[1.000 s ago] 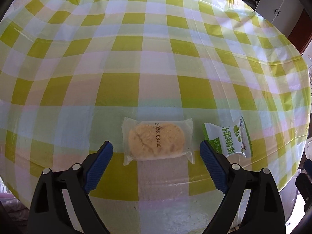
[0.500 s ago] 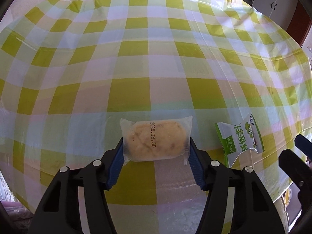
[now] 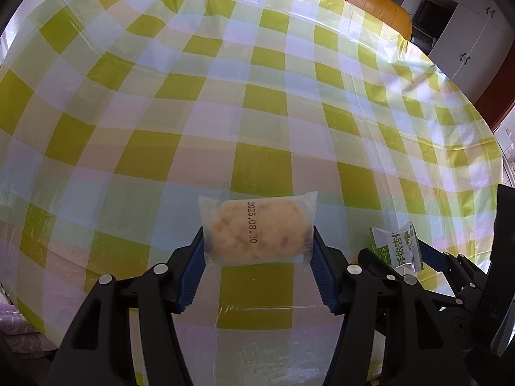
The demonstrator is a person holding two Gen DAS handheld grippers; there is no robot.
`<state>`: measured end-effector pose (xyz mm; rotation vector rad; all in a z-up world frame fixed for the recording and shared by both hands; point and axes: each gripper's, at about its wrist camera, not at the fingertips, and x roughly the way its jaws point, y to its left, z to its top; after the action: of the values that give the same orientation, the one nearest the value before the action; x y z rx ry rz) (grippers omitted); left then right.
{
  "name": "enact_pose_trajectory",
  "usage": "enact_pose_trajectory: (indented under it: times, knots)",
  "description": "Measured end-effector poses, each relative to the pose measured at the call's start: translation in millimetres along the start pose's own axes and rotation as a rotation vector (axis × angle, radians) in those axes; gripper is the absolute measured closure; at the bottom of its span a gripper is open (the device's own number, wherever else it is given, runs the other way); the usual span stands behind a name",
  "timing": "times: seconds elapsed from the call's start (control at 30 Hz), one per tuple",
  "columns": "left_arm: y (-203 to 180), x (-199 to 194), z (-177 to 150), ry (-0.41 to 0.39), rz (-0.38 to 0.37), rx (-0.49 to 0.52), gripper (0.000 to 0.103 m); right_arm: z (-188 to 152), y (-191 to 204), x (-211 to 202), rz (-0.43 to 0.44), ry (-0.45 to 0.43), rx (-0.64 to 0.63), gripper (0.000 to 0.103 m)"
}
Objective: Organize snacks
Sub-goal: 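Grasp the clear cookie bag with the left tool while the right tool grasps the green-white bag, then carry both bags over the white box and open the left tool to drop its bag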
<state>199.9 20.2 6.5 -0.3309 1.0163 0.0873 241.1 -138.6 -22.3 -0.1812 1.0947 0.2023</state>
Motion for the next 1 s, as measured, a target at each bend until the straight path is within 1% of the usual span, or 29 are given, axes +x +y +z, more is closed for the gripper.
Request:
enact_pose_trajectory:
  times: [0.03,0.1,0.2,0.27,0.3,0.37,0.4,0.57,0.67,0.7,0.8,0.9,0.93,0.97,1.0]
  knots:
    - [-0.8,-0.4,-0.4,0.000,-0.004,0.001,0.045,0.0,0.9,1.4,-0.005,0.001,-0.005,0.024]
    - [-2.0,-0.8,-0.8,-0.001,-0.015,0.003,0.045,0.2,1.2,2.3,-0.009,0.003,-0.008,0.037]
    - [-3.9,-1.2,-1.7,0.000,-0.024,0.004,0.045,0.1,1.7,0.6,-0.010,-0.001,-0.019,0.038]
    - [-5.9,-1.4,-2.3,0.000,-0.025,0.008,0.045,0.0,0.7,-1.6,-0.014,-0.008,-0.017,0.044]
    - [-6.9,-1.5,-2.4,0.000,-0.027,0.010,0.045,-0.3,-0.6,-3.8,-0.017,-0.014,-0.016,0.049]
    - [-9.1,-2.7,-3.1,-0.001,-0.030,0.016,0.045,-0.1,-3.0,-7.4,-0.002,-0.020,-0.012,0.054]
    - [-10.7,-3.0,-3.6,0.000,-0.033,0.021,0.045,-0.5,-4.4,-9.7,-0.006,-0.021,-0.010,0.061]
    - [-24.4,-6.2,-8.5,0.005,-0.058,0.050,0.045,-7.7,-18.0,-19.1,-0.020,-0.028,0.017,0.062]
    - [-37.4,-9.4,-13.9,0.013,-0.088,0.076,0.045,-16.1,-32.2,-31.2,-0.042,-0.041,0.038,0.062]
    - [-42.5,-10.4,-16.1,0.018,-0.102,0.084,0.045,-16.1,-32.2,-31.2,-0.042,-0.041,0.038,0.062]
    - [-63.0,-15.7,-24.6,0.027,-0.142,0.124,0.045,-28.2,-52.2,-45.7,-0.070,-0.051,0.064,0.062]
    - [-89.4,-21.9,-35.6,0.042,-0.199,0.173,0.045,-44.5,-77.0,-61.7,-0.104,-0.057,0.099,0.062]
    - [-98.9,-24.0,-39.9,0.048,-0.217,0.191,0.045,-57.0,-95.4,-73.0,-0.125,-0.059,0.126,0.062]
    - [-108.8,-25.7,-44.4,0.056,-0.239,0.210,0.045,-57.0,-95.4,-73.0,-0.125,-0.059,0.126,0.062]
    - [-119.1,-27.8,-49.8,0.065,-0.261,0.228,0.045,-63.8,-104.7,-78.7,-0.136,-0.061,0.141,0.062]
